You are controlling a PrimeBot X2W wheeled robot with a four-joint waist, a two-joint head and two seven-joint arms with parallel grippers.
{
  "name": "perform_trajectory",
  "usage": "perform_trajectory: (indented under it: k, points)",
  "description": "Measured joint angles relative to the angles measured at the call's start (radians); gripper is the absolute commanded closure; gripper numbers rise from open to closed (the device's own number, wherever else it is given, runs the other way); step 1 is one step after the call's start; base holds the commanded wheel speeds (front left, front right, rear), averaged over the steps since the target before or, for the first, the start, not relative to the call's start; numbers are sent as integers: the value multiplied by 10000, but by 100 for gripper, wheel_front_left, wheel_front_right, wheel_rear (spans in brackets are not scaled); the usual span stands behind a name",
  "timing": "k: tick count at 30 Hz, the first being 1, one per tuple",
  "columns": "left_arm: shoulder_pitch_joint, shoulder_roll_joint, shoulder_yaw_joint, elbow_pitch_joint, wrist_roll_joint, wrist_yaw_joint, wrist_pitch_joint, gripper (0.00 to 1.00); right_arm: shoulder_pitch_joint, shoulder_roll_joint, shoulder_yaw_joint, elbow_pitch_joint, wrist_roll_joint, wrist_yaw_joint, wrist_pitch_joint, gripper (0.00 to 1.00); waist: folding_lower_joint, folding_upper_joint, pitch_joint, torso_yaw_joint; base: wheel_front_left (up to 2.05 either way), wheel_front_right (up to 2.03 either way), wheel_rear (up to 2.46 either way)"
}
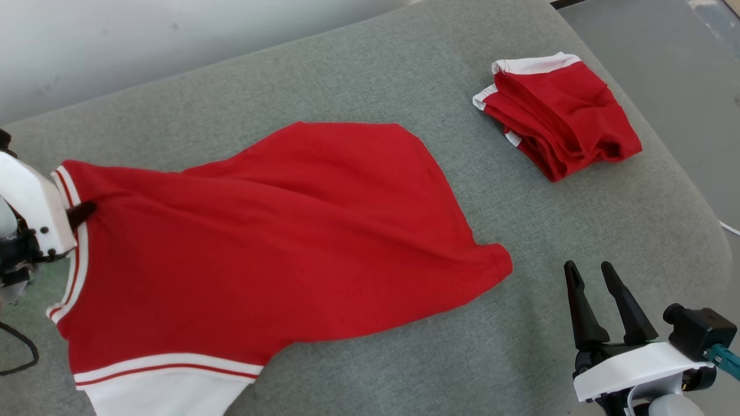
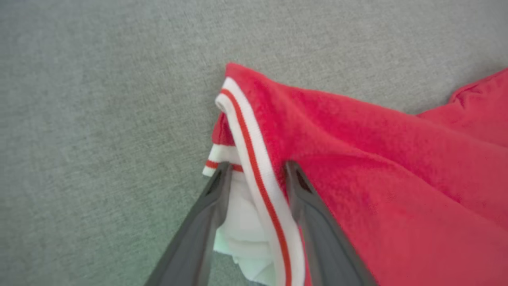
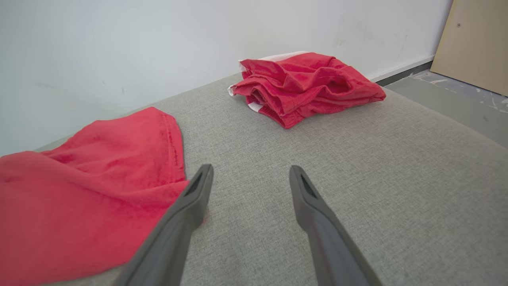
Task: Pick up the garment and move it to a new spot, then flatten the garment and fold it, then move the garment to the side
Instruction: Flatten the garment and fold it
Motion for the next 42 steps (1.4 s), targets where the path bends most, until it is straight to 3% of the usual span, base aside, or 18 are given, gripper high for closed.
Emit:
perform_trajectory:
  k: [1,2,15,20,30,31,32,33,42]
  points:
    - [-47,-6,-25,61,0,2,88,78,-35,0,13,40,0,0,-6,0,0,0,15,15,0,0,0]
    - [-92,-8,-38,81,0,2,98,100,-75,8,42,67,2,0,-13,0,0,0,36,27,0,0,0]
    - [-364,-35,-13,46,-100,-6,-583,100,-165,-142,-65,211,-36,0,-173,0,0,0,-193,406,0,0,0]
    - [-477,477,132,198,132,405,-1281,100,-167,-215,-90,123,-88,0,-153,0,0,0,-223,562,0,0,0]
    - [-422,585,332,723,451,1016,-3016,100,-196,-320,-132,-86,-265,0,58,0,-1,0,-109,684,0,0,0]
    - [-422,514,353,786,449,995,-3135,98,-213,-326,-140,-98,-290,0,105,0,-1,-1,-121,704,0,0,0]
    - [-421,414,372,840,428,943,-3258,27,-218,-330,-146,-107,-311,0,111,0,-1,-1,-138,732,0,0,0]
    - [-422,314,378,884,407,901,-3344,0,-217,-332,-157,-109,-316,0,140,0,-1,0,-162,766,0,0,0]
    - [-426,-332,-155,750,708,343,-4750,0,-71,-408,-198,-155,-410,0,257,0,-1,0,-777,1298,0,0,0]
